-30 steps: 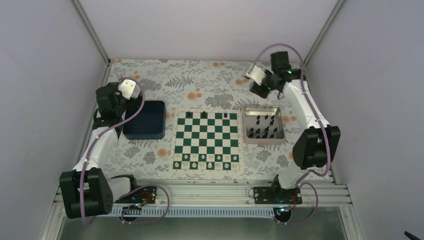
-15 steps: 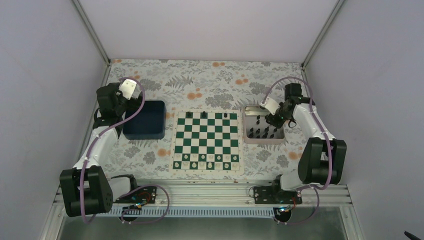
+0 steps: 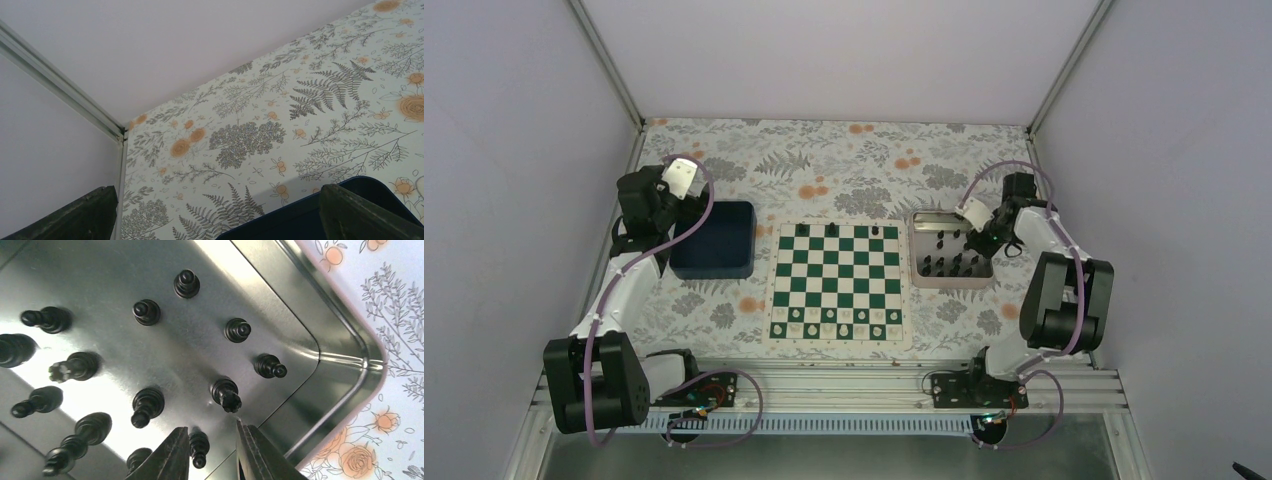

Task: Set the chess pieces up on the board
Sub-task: Pick up the chess piece from the storage box.

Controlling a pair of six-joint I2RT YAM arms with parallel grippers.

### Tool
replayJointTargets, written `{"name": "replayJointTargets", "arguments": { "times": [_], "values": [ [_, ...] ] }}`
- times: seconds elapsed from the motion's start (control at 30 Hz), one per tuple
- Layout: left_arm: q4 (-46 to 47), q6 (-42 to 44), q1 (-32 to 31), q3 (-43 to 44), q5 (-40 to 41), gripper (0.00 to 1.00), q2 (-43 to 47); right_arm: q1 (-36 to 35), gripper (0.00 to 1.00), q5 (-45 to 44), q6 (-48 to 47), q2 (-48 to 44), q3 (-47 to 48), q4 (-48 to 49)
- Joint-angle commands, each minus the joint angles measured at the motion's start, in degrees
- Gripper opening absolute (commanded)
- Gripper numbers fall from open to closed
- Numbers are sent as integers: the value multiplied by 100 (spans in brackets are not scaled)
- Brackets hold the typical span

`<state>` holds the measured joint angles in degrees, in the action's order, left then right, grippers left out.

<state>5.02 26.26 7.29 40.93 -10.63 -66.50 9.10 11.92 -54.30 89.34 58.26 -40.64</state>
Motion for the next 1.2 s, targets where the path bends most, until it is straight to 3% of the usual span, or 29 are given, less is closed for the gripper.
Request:
{"name": "replayJointTargets", "arguments": {
  "times": [0.0,1.17],
  "values": [
    [25,-79,18,92,-70,100,-38,90,26,-114,25,242,159,221],
    [89,-25,18,38,-36,100,-110,126,28,29,33,1186,571,141]
  ]
}}
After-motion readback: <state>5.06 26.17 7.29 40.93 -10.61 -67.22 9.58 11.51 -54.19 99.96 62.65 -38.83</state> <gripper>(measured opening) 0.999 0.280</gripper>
